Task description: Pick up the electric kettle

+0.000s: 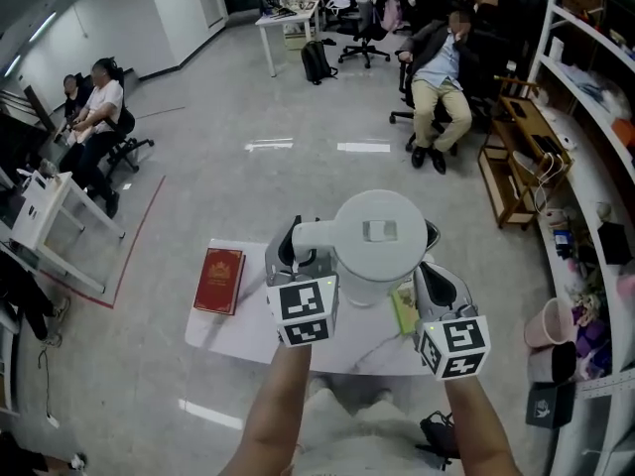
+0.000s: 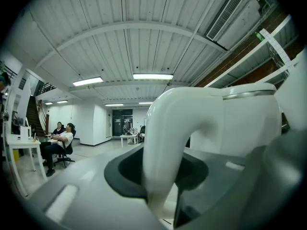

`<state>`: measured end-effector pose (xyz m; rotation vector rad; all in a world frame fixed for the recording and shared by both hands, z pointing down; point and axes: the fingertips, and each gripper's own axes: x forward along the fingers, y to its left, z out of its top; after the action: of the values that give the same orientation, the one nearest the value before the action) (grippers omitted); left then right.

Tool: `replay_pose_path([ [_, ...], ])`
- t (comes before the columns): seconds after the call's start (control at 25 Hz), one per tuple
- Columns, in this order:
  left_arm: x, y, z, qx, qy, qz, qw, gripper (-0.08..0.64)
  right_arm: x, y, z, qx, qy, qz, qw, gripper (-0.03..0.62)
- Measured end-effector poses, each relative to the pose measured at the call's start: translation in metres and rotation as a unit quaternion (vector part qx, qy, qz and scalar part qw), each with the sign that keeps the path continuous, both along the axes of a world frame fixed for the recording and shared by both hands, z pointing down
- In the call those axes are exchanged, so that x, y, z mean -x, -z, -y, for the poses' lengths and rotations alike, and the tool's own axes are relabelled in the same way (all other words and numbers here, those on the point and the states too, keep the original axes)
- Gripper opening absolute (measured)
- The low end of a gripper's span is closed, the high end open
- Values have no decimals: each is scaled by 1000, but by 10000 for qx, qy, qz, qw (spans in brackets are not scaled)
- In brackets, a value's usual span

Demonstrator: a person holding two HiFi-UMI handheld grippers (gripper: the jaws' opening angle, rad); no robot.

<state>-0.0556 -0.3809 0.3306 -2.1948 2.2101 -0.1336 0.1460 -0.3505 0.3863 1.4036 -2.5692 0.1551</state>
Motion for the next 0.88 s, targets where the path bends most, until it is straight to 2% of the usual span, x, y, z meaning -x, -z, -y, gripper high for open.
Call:
replay_pose_path([
  [0.2, -4, 32, -11, -88, 23, 118, 9999, 107, -5, 35, -7, -125, -96, 164, 9997, 23],
  [0.4, -12, 51, -19, -269, -171, 99, 9994, 110, -22, 57, -7, -170, -324, 307, 9989, 23],
  [0.88, -19, 58, -21, -338, -292, 5, 9990, 114, -19, 68, -5, -346, -283, 51, 9990, 23],
])
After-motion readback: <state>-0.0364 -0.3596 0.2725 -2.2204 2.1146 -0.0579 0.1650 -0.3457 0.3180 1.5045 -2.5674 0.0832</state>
